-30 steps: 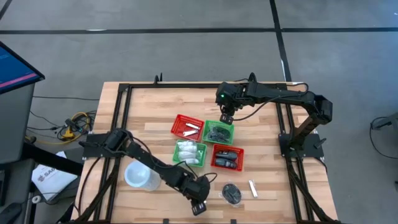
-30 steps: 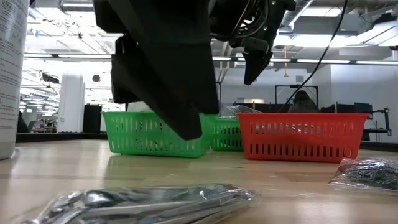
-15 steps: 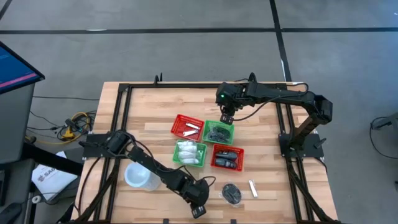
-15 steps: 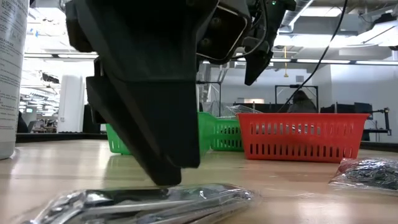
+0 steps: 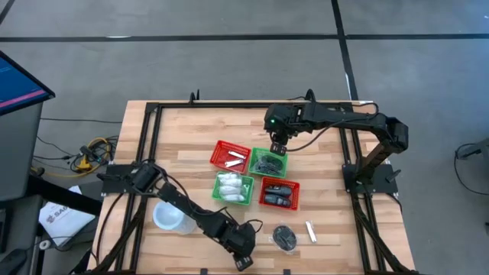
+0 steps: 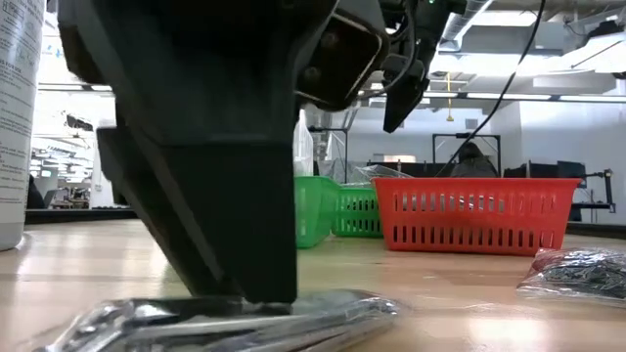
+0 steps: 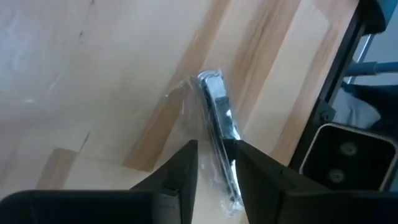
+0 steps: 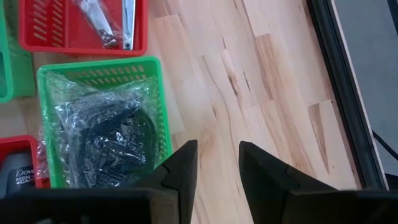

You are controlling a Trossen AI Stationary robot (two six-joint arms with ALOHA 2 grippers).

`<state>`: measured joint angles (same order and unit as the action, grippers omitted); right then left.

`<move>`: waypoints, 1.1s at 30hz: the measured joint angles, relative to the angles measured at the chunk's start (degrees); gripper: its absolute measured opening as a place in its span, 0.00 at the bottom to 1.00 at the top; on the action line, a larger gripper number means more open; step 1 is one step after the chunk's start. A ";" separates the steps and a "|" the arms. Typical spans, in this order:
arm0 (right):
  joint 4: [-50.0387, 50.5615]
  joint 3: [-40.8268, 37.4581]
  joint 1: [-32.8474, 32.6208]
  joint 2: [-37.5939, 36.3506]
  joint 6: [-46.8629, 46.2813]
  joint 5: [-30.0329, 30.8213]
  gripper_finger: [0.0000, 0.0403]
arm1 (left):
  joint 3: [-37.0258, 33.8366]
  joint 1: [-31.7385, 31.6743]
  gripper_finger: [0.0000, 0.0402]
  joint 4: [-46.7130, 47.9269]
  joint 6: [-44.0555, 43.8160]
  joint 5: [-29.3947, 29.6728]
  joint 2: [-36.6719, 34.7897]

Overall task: Pick & Place Travel size toiletries
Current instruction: Put the silver nail cutter into the top left red bin

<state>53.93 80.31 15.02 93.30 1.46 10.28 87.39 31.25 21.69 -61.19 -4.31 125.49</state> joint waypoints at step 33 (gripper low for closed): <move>0.09 0.00 -1.15 0.00 -1.47 0.04 0.27 | -0.04 -0.33 0.00 4.02 1.30 5.17 0.88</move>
<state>54.02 80.31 13.87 93.30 -0.01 10.33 87.35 30.92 25.71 -59.89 0.86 126.37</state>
